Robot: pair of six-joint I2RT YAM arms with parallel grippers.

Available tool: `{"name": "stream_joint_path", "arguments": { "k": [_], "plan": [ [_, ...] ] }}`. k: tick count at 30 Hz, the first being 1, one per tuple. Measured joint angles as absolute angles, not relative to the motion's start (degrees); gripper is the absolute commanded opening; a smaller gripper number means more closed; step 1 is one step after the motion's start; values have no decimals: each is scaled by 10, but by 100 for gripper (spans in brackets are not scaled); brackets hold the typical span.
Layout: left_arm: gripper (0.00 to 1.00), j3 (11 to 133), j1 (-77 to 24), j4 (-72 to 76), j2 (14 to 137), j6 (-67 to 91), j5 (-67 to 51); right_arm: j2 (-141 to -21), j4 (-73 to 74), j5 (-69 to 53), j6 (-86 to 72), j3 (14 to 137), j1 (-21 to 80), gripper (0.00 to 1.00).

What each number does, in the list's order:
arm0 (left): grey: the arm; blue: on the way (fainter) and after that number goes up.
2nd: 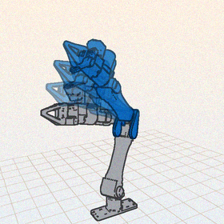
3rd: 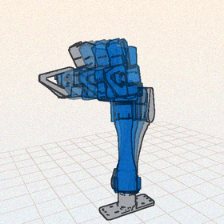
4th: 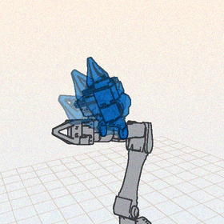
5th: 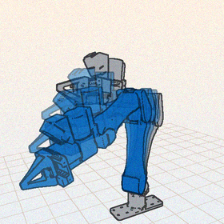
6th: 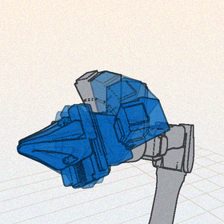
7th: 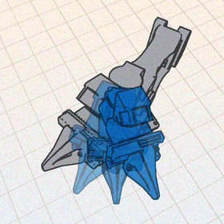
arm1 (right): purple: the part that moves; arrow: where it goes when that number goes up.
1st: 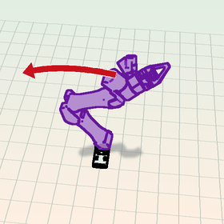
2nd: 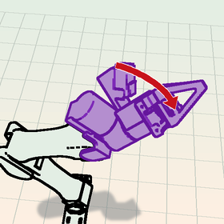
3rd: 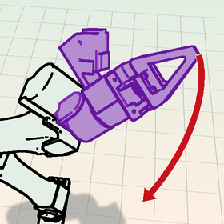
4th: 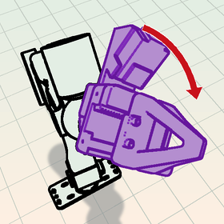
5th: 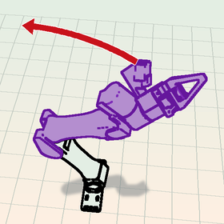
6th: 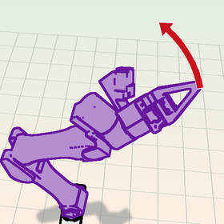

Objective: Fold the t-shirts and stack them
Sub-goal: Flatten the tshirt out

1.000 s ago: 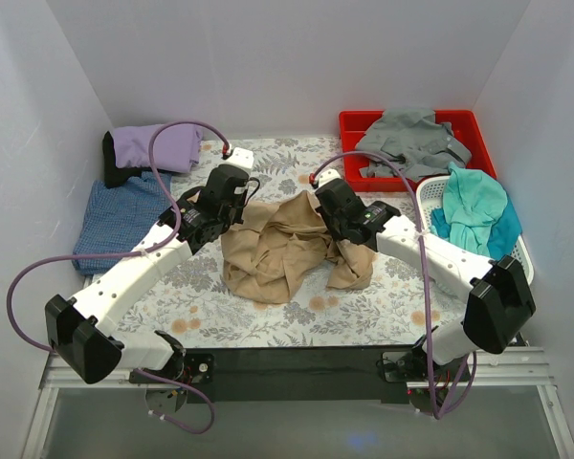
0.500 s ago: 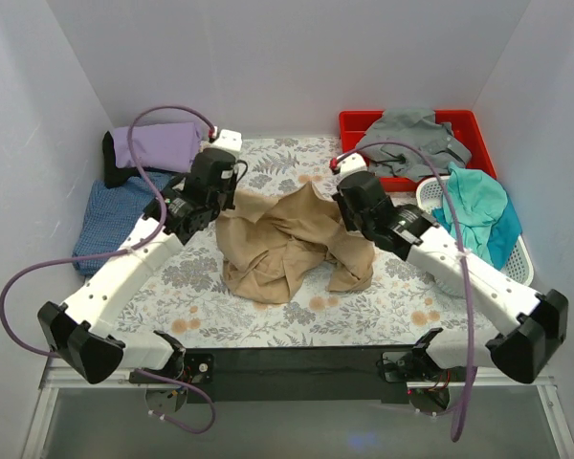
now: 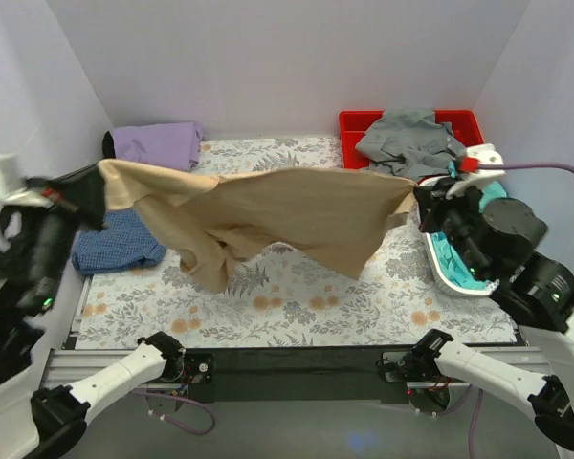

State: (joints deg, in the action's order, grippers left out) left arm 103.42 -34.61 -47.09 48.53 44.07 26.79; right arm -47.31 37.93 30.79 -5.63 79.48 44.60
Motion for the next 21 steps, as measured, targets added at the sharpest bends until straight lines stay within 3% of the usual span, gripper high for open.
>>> {"name": "stream_joint_path", "arguments": {
  "k": [8, 16, 21],
  "plan": [
    [0, 1106, -346, -526, 362, 464, 161, -365, 415, 266, -56, 833, 446, 1],
    [0, 1225, -346, -585, 363, 494, 13, -343, 420, 183, -34, 886, 443, 1],
    [0, 1195, -346, -583, 363, 509, -17, -354, 405, 149, -23, 875, 439, 1]
  ]
}}
